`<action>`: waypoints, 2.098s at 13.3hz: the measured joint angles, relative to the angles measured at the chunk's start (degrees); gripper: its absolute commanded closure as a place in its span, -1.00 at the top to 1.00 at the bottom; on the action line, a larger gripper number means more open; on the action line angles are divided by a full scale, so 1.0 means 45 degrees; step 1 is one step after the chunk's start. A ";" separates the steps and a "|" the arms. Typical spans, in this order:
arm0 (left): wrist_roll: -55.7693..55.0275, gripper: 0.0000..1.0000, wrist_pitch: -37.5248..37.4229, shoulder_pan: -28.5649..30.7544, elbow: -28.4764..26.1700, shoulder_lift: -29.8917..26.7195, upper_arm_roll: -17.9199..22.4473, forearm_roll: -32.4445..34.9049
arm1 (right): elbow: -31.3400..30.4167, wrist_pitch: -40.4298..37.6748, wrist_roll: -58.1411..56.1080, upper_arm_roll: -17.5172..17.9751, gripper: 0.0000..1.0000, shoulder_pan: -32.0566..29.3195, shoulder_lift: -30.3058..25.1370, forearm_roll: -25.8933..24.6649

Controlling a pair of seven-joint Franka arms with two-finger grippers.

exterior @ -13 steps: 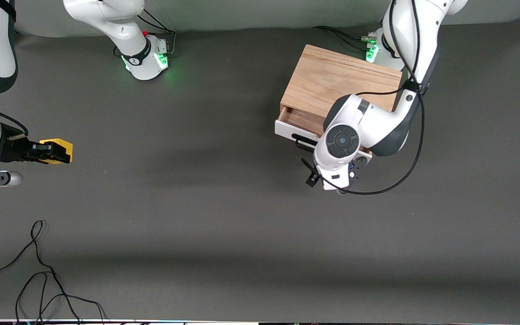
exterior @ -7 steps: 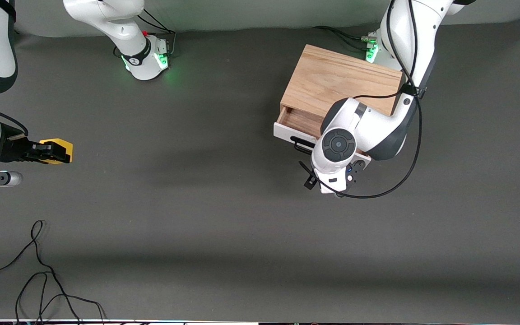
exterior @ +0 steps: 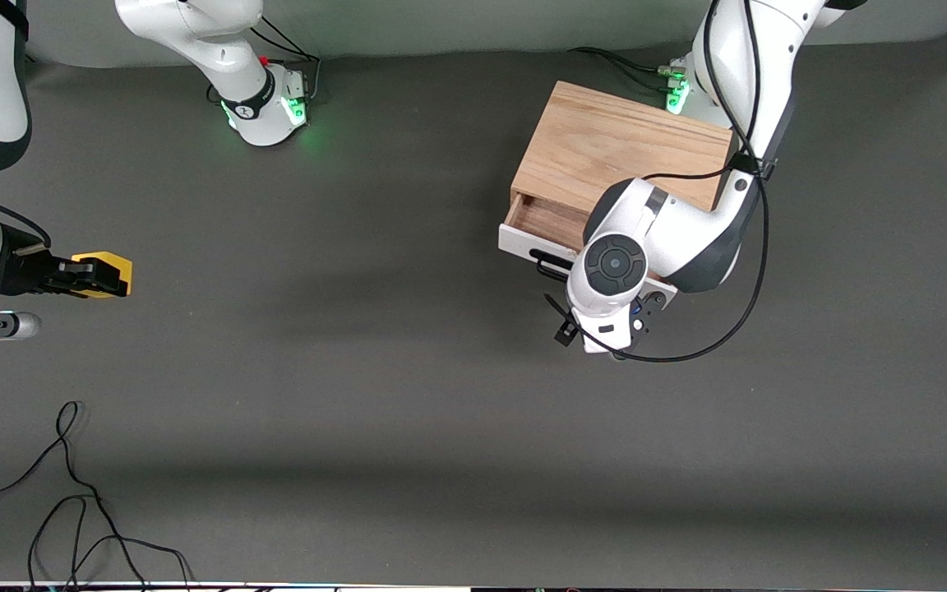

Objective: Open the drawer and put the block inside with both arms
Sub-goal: 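Pull the drawer open by its handle with the left gripper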

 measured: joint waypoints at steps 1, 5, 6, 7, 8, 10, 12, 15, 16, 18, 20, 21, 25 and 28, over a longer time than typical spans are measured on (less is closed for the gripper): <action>-0.0004 0.99 -0.0019 0.0000 0.0020 0.0012 -0.0005 0.0018 | -0.0002 -0.0001 0.0000 -0.0030 -0.37 -0.0001 0.0000 0.0000; -0.0009 0.99 -0.0062 -0.0001 0.0102 0.0063 -0.0012 0.0046 | -0.0003 -0.0012 0.0000 -0.0168 -0.37 -0.0002 0.0000 0.0000; -0.0011 0.99 -0.0068 -0.0001 0.0111 0.0069 -0.0012 0.0050 | -0.0003 -0.0013 0.0000 -0.0167 -0.37 -0.0002 0.0000 0.0000; -0.0013 0.99 -0.0080 -0.0001 0.0118 0.0074 -0.0012 0.0055 | -0.0003 -0.0013 0.0000 -0.0168 -0.37 -0.0002 0.0000 0.0000; -0.0016 0.99 -0.0119 -0.0001 0.0133 0.0078 -0.0013 0.0069 | -0.0003 -0.0014 0.0000 -0.0168 -0.37 -0.0002 0.0000 0.0000; -0.0026 1.00 -0.0344 -0.0010 0.0232 0.0094 -0.0027 0.0154 | -0.0003 -0.0014 0.0000 -0.0168 -0.37 -0.0002 0.0000 0.0000; -0.0013 0.99 -0.0857 -0.0010 0.0824 0.0098 0.0020 0.0448 | -0.0003 -0.0015 0.0000 -0.0167 -0.37 -0.0002 0.0000 0.0000; -0.0006 0.99 -0.1718 -0.0010 0.1649 0.0094 0.0064 0.0557 | -0.0004 -0.0015 0.0000 -0.0168 -0.37 -0.0002 0.0000 0.0000; -0.0006 0.99 -0.1893 -0.0010 0.1769 0.0095 0.0064 0.0562 | -0.0005 -0.0016 0.0000 -0.0167 -0.37 -0.0002 0.0000 0.0000; -0.0006 1.00 -0.2015 -0.0010 0.1820 0.0103 0.0064 0.0564 | -0.0004 -0.0016 0.0000 -0.0168 -0.37 -0.0002 0.0000 0.0000; -0.0006 1.00 -0.2066 -0.0010 0.1816 0.0191 0.0066 0.0564 | -0.0004 -0.0016 0.0000 -0.0168 -0.37 -0.0002 -0.0006 0.0000; -0.0006 1.00 -0.2091 -0.0010 0.1813 0.0290 0.0068 0.0564 | -0.0003 -0.0016 0.0000 -0.0168 -0.37 -0.0002 -0.0015 0.0000; -0.0007 0.99 -0.2542 -0.0010 0.1810 0.0817 0.0079 0.0546 | -0.0002 -0.0078 0.0000 -0.0168 -0.37 -0.0002 -0.0046 0.0000; -0.0007 0.99 -0.2586 -0.0009 0.1867 0.1124 0.0084 0.0511 | -0.0003 -0.0086 0.0000 -0.0168 -0.37 -0.0002 -0.0047 0.0000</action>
